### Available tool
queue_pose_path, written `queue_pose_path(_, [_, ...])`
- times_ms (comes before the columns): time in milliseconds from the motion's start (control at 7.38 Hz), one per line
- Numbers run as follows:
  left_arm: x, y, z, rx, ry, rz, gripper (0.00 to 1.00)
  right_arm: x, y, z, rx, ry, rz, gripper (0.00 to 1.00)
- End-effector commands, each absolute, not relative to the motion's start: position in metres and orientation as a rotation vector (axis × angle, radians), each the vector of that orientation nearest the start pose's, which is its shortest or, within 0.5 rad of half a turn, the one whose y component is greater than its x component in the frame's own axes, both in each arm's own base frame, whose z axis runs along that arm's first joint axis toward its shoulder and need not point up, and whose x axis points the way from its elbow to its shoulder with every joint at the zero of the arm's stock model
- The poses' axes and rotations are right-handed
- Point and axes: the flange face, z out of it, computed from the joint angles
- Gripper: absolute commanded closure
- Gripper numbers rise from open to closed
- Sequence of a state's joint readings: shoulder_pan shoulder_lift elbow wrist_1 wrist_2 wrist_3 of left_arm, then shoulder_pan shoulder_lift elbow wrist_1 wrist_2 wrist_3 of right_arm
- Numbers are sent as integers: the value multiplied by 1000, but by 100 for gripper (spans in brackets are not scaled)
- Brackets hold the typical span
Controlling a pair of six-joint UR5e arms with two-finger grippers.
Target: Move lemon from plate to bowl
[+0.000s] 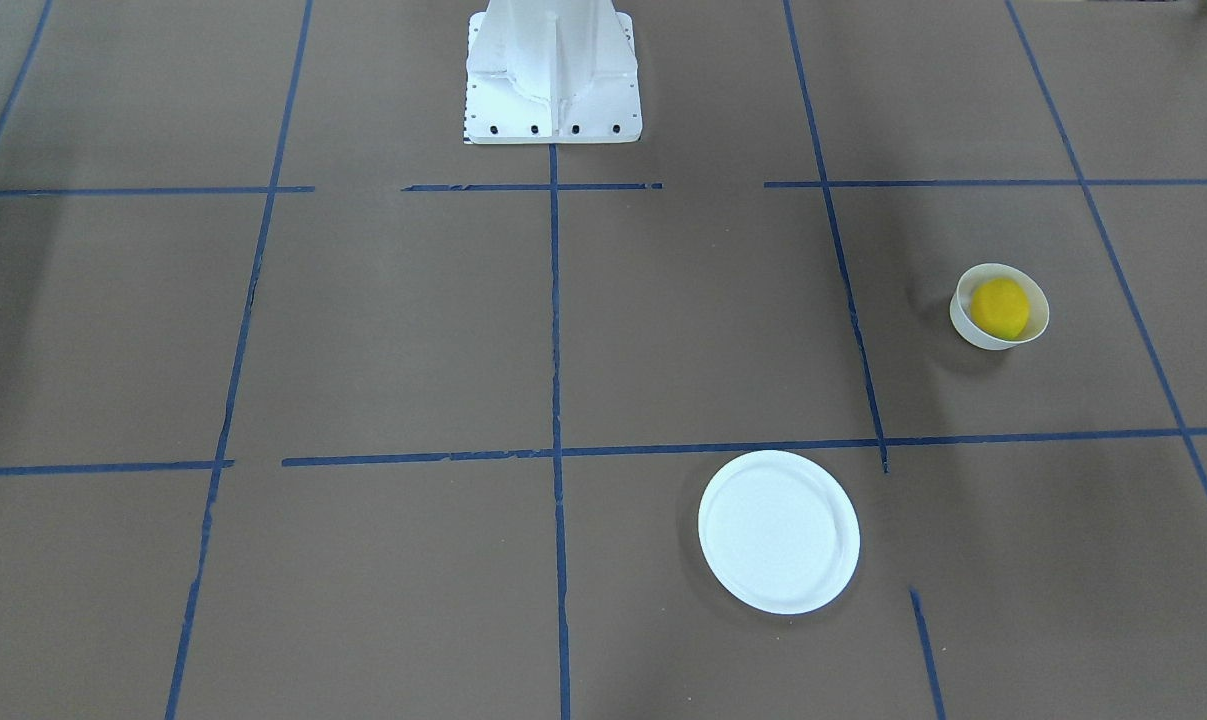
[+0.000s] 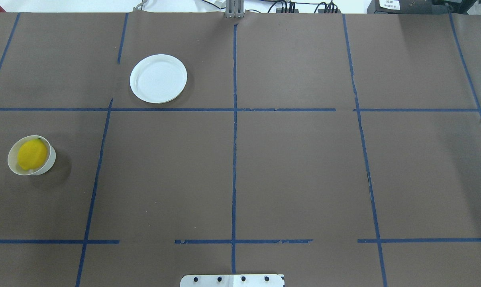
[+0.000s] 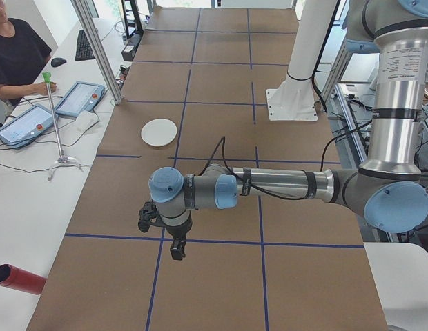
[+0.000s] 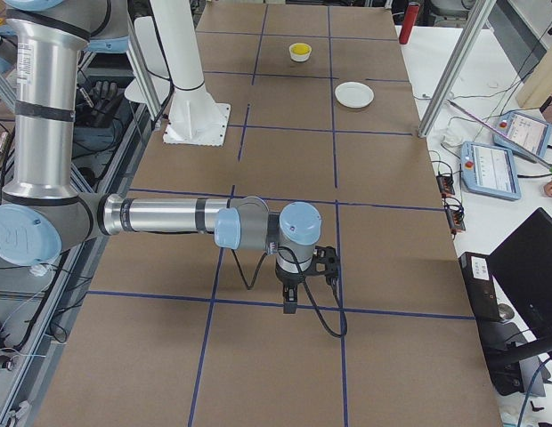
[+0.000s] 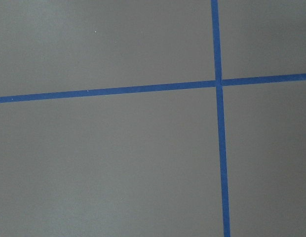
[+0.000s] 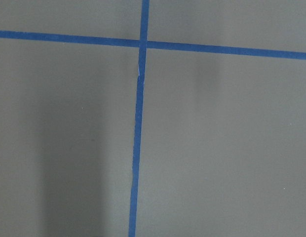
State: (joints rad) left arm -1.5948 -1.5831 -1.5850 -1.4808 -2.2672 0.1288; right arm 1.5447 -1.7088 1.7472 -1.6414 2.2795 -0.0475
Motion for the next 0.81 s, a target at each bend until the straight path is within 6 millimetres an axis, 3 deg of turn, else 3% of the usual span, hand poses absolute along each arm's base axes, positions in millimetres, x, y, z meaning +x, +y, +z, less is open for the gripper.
queue_pose_path(0, [-81, -486, 657, -24, 702, 110, 0, 57, -432, 647, -23, -709, -59, 0])
queue_pose_path(677, [-83, -494, 645, -29, 769, 182, 0, 57, -432, 647, -23, -709, -59, 0])
